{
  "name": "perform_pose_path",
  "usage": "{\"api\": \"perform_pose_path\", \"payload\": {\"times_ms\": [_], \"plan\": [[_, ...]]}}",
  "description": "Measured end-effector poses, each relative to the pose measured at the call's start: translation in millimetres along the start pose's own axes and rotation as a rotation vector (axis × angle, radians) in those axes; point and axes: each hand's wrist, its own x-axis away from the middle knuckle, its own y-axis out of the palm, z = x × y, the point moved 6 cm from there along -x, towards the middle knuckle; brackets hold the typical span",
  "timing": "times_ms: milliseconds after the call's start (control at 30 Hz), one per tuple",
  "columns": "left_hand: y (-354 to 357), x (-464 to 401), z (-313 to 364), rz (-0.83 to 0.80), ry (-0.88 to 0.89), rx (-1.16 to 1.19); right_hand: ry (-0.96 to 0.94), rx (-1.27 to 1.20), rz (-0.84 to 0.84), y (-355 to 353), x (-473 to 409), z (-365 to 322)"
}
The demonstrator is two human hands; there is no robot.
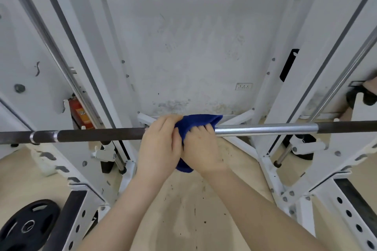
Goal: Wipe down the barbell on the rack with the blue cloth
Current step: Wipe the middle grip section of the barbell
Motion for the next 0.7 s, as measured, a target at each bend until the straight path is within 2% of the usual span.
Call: {"api": "perform_pose_path", "payload": {"times_ms": [67, 167, 200, 267, 333, 367, 433, 467, 533, 600, 700], "plan": [[4.3, 3.6, -2.8, 0.034, -0.043, -0.005, 0.071, -0.145, -0.151, -5.2, -18.2, 16.5], [10.7, 14.3, -12.9, 0.030, -0.104, -0.030, 0.245, -0.342, -0.552, 14.0, -40.3, 35.6], [10.2, 18.2, -16.6, 0.030, -0.110, -0.053, 0.301, -0.376, -0.640, 19.1, -43.7, 38.6], [4.6, 24.6, -25.2, 0.036, -0.134, -0.088, 0.354, -0.411, -0.686, 24.3, -49.2, 40.7], [-3.0, 29.3, -36.0, 0.041, -0.164, -0.110, 0.350, -0.384, -0.656, 23.4, -46.9, 38.3], [-6.9, 30.2, -41.4, 0.040, -0.167, -0.125, 0.318, -0.316, -0.561, 18.5, -43.7, 35.5], [-12.5, 28.7, -54.4, 0.034, -0.170, -0.150, 0.193, -0.051, -0.216, 4.5, -31.2, 27.2], [-13.1, 26.5, -61.2, 0.025, -0.174, -0.166, 0.149, 0.049, -0.117, 1.8, -20.6, 19.2], [-11.6, 21.8, -70.1, -0.008, -0.166, -0.218, 0.096, 0.099, -0.010, 6.0, -1.8, 7.9], [-11.9, 16.7, -73.7, -0.021, -0.150, -0.274, 0.077, 0.063, -0.016, 14.2, 1.8, -0.3], [-12.0, 7.7, -74.3, -0.062, -0.094, -0.336, 0.053, 0.086, -0.155, 15.3, -24.8, -13.5]]}}
